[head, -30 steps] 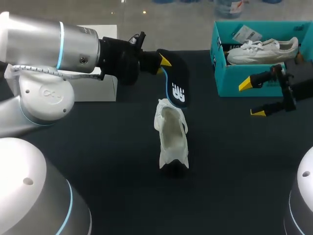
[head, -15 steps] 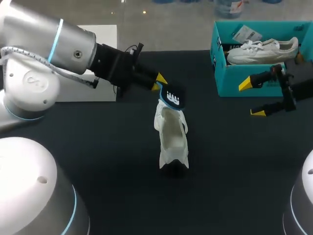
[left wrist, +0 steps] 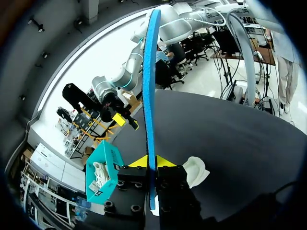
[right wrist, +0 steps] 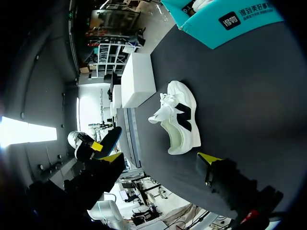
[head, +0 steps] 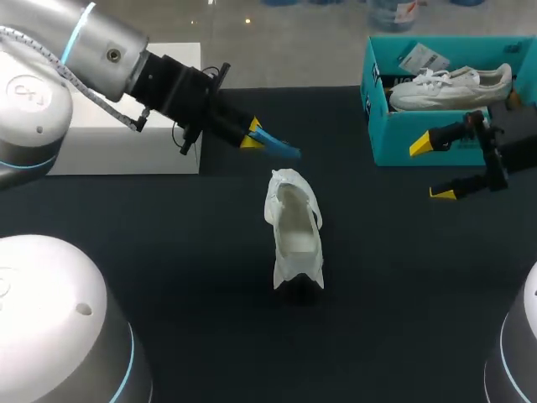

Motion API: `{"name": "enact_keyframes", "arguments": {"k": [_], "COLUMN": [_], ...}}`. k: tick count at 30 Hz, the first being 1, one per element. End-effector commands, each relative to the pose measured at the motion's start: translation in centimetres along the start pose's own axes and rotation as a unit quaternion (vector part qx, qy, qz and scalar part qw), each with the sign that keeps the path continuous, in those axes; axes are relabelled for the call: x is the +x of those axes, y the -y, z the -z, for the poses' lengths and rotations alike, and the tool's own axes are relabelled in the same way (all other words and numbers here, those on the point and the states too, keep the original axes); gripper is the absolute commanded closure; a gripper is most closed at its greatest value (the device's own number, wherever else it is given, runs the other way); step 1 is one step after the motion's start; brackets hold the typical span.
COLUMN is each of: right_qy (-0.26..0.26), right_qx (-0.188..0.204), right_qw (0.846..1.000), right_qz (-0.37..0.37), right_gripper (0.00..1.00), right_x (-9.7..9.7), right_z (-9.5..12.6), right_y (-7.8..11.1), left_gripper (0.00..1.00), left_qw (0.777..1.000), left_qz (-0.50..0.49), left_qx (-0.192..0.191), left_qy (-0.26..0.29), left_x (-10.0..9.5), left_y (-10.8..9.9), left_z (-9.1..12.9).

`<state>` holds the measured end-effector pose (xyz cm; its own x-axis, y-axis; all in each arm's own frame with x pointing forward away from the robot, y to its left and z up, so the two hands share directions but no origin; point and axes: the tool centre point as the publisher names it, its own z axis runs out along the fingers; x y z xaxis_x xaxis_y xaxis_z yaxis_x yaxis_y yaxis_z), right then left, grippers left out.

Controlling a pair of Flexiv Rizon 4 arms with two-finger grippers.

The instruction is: Take the shoe out of the shoebox, open the shoe tongue, remove and reinsert the insole, then place the shoe into the shoebox

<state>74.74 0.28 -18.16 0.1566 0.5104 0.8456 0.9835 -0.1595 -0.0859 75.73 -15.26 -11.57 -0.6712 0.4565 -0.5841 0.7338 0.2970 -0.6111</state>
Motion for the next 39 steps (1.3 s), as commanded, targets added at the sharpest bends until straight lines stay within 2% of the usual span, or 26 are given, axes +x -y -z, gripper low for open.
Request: {"name": "enact_keyframes", "arguments": {"k": [1,31,35,39], "right_qy": [0.002,0.002,0.002,0.002], "right_qx": [-0.001,-0.001,-0.001,-0.001], "right_qw": [1.0,1.0,1.0,1.0], "right_qz": [-0.001,-0.001,-0.001,-0.001], "right_gripper": [0.0,0.0,0.0,0.0], "right_x": [0.0,0.0,0.0,0.0], "right_z": [0.0,0.0,0.0,0.0], "right_y": [0.1,0.1,0.1,0.1], "left_gripper": [1.0,1.0,1.0,1.0], "left_qw": [1.0,1.0,0.999,0.995], "left_qz": [0.0,0.0,0.014,0.037], "left_qx": [0.0,0.0,0.041,0.059], "left_qy": [-0.008,-0.008,0.03,0.071], "left_x": [-0.3,-0.3,1.0,1.7], "left_y": [-0.1,-0.1,-0.1,-0.4], "left_z": [-0.1,-0.1,-1.3,-2.8]}}
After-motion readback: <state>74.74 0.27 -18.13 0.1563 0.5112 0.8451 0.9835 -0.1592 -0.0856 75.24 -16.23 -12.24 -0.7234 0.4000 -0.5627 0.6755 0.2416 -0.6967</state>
